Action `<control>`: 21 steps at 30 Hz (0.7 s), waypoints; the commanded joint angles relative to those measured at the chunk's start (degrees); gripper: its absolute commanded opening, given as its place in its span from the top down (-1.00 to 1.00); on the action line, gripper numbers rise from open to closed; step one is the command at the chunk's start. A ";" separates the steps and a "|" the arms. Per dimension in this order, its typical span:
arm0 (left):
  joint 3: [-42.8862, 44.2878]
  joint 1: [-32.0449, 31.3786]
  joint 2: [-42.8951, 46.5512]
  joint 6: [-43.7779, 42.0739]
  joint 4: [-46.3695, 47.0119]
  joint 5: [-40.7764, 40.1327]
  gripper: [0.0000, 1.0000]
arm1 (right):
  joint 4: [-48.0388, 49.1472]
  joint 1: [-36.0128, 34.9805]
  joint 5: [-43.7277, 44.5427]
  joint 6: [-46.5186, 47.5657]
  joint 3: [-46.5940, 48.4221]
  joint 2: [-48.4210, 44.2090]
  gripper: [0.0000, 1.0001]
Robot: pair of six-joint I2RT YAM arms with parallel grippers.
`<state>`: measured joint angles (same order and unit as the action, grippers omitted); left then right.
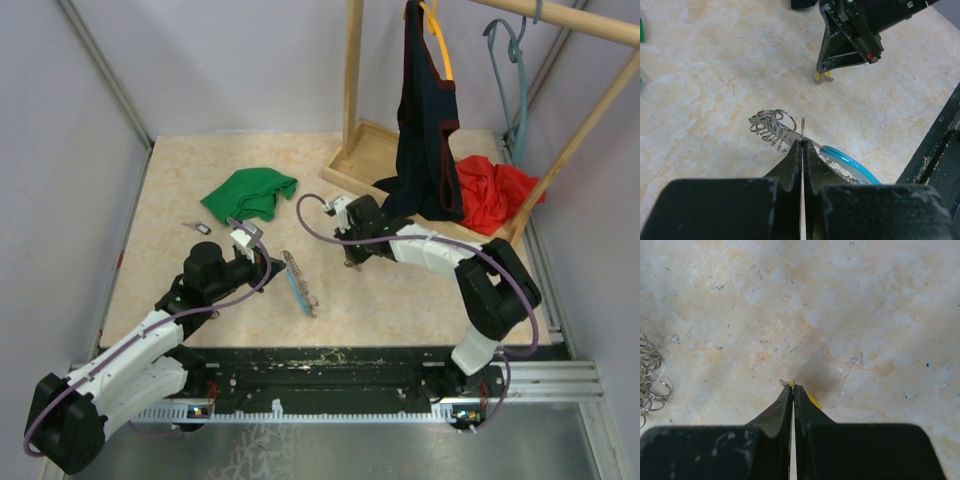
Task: Put the keys on the keyring
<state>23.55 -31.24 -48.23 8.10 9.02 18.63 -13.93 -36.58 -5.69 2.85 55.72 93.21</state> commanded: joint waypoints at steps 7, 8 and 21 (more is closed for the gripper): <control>2.14 -0.35 0.24 -0.27 0.04 0.44 0.99 | -24.24 -0.21 3.75 3.04 14.86 9.27 1.00; 2.12 -0.31 0.22 -0.22 0.01 0.49 0.99 | -24.99 -0.40 4.23 3.38 15.80 9.90 1.00; 2.13 -0.41 0.45 -0.55 -0.57 0.12 1.00 | -30.66 -3.69 8.53 5.60 27.26 19.95 1.00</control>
<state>23.70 -31.38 -48.23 7.90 8.67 18.61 -41.65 -39.00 0.49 6.92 78.32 110.74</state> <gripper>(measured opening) 0.007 0.007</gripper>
